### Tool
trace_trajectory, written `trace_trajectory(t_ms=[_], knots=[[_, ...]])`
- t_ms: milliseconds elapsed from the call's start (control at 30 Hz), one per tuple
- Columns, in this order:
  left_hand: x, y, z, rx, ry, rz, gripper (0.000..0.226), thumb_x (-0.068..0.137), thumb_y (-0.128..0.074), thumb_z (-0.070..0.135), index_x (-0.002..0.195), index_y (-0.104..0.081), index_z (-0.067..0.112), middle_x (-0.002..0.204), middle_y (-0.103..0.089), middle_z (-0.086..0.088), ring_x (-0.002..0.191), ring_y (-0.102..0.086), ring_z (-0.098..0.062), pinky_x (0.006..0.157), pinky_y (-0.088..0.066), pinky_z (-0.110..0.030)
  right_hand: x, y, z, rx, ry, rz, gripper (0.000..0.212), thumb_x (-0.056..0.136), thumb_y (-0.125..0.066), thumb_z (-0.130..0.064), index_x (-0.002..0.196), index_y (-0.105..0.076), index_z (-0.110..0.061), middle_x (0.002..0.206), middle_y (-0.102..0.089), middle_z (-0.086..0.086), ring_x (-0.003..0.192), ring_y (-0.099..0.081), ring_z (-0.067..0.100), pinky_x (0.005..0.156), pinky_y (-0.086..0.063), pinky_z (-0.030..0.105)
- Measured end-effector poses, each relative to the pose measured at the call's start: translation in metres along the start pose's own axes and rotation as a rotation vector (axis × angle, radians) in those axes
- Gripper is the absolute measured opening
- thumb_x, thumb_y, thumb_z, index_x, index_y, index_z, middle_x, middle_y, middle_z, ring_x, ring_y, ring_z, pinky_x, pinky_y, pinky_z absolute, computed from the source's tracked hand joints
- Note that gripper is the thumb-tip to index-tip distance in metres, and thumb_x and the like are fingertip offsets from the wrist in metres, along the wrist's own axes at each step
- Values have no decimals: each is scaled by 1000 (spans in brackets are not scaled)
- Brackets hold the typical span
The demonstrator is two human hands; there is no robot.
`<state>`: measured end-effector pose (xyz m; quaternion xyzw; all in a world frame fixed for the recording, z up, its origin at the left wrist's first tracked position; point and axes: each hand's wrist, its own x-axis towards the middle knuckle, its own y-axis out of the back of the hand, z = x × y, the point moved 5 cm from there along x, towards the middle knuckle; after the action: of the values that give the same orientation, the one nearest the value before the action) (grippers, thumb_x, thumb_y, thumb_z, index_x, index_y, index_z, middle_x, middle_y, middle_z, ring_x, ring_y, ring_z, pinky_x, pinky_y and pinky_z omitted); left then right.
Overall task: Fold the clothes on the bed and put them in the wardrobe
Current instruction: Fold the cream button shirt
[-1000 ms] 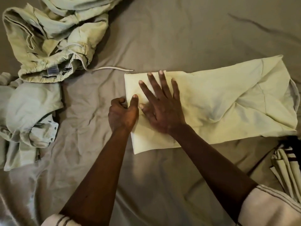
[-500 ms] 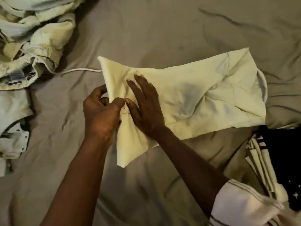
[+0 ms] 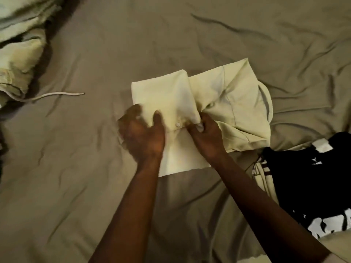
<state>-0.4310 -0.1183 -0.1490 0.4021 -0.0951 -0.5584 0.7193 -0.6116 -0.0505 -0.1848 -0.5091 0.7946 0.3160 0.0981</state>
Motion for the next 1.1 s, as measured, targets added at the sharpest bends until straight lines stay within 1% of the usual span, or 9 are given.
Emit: trace_trajectory(t_ms=[133,300,400,600,700,767,867,967,1100], knots=[[21,2,-45,-56,262,-127,91,53,-87,64,130,-61,25,117,-67,2,104,-68,-20,98,-56,-45,2,-5,0,-296,131,188,39,101,-59,-45,136,-61,-27,120,-70,-2,108,-64,21,82,-46,32],[34,-2,-42,-154,272,-331,65,62,-98,34,118,-67,23,111,-75,4,99,-74,-17,85,-62,-44,-6,5,-2,-465,422,480,52,103,-62,-34,153,-48,-27,124,-54,10,101,-58,26,84,-48,39],[30,-3,-25,-245,300,-505,40,79,-86,7,117,-72,14,111,-78,-6,100,-76,-25,82,-61,-39,-1,-2,4,-601,593,306,41,104,-54,-26,145,-59,-27,135,-59,4,116,-57,28,96,-47,45],[-15,16,69,-394,152,-469,51,85,-71,-5,131,-61,14,116,-74,-6,97,-77,-22,74,-63,-39,7,-6,-4,-77,297,-259,47,104,-40,-44,144,-60,-26,145,-61,-2,135,-54,17,116,-39,40],[-53,-12,109,-350,46,-357,58,76,-78,4,128,-55,17,104,-73,-3,86,-77,-21,67,-63,-40,2,18,-13,358,-42,-417,32,95,-56,-36,114,-73,-16,107,-79,-3,99,-70,2,93,-52,25],[-74,-47,126,-257,-41,-315,69,67,-78,19,130,-50,21,101,-72,3,88,-74,-19,80,-62,-43,8,48,-2,705,-228,-352,20,99,-57,-24,85,-69,-16,70,-75,-9,71,-68,-5,76,-53,15],[-93,-102,140,-110,-76,-294,78,76,-76,24,145,-37,26,110,-70,2,98,-68,-22,85,-50,-28,22,108,35,547,-190,109,18,99,-61,-23,88,-76,-24,84,-78,-5,89,-72,13,97,-57,43],[-97,-155,132,-56,-47,-414,83,81,-75,31,151,-31,25,108,-70,1,105,-68,-25,88,-47,-26,19,151,71,299,-194,450,29,94,-50,-48,95,-73,-31,93,-76,-2,90,-72,21,89,-57,52],[-97,-161,121,3,-164,-444,56,84,-74,36,135,-53,27,76,-69,11,85,-67,-8,93,-50,-27,24,159,88,392,-297,204,35,100,-49,-56,98,-73,-30,104,-76,3,103,-71,24,99,-55,49]])
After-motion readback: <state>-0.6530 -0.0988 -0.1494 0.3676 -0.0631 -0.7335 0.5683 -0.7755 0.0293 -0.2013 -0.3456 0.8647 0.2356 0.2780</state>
